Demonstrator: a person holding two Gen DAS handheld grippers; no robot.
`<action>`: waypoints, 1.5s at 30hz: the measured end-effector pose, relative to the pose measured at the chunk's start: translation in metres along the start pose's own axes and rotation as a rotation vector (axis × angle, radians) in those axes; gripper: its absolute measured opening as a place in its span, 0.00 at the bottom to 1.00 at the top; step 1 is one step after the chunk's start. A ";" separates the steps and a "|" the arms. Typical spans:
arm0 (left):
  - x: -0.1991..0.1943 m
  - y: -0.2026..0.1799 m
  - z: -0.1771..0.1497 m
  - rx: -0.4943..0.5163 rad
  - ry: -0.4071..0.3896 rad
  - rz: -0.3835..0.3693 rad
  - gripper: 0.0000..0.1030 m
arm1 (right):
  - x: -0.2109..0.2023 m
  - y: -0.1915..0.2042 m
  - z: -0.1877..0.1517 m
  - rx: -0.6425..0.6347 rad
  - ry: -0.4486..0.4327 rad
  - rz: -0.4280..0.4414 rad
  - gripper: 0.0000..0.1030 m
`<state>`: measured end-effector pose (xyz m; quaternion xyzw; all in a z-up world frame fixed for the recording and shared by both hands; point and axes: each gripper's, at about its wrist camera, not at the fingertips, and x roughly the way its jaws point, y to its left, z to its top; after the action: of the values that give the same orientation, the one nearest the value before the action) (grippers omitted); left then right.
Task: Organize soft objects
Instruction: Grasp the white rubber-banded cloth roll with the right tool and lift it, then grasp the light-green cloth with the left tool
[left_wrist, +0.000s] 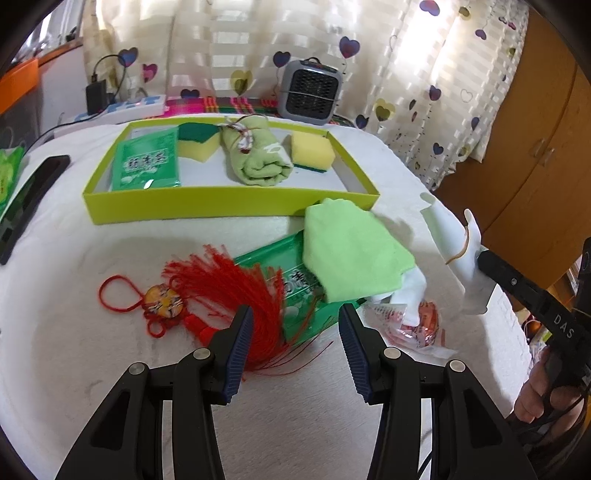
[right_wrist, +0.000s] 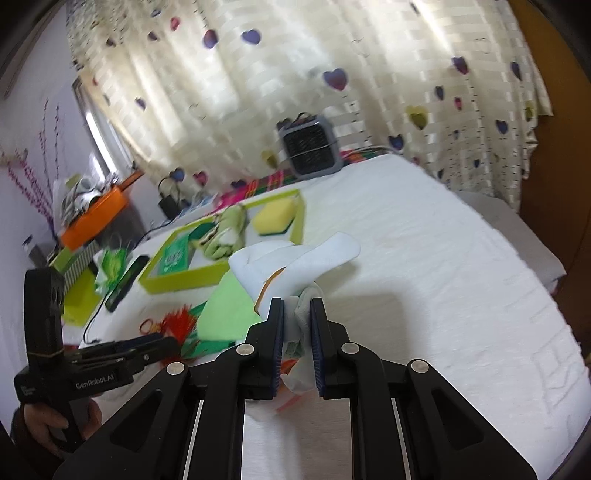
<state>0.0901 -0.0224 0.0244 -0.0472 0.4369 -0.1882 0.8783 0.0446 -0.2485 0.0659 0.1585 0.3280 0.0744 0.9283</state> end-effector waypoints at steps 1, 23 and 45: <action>0.002 -0.002 0.002 0.006 0.004 -0.012 0.45 | -0.001 -0.003 0.001 0.005 -0.004 -0.010 0.14; 0.051 -0.030 0.044 0.030 0.070 -0.026 0.53 | 0.003 -0.023 0.000 0.054 0.012 -0.015 0.14; 0.048 -0.049 0.042 0.094 0.011 0.058 0.17 | 0.010 -0.027 -0.004 0.069 0.033 0.001 0.14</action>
<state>0.1355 -0.0893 0.0265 0.0078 0.4337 -0.1833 0.8822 0.0509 -0.2709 0.0479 0.1894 0.3454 0.0662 0.9168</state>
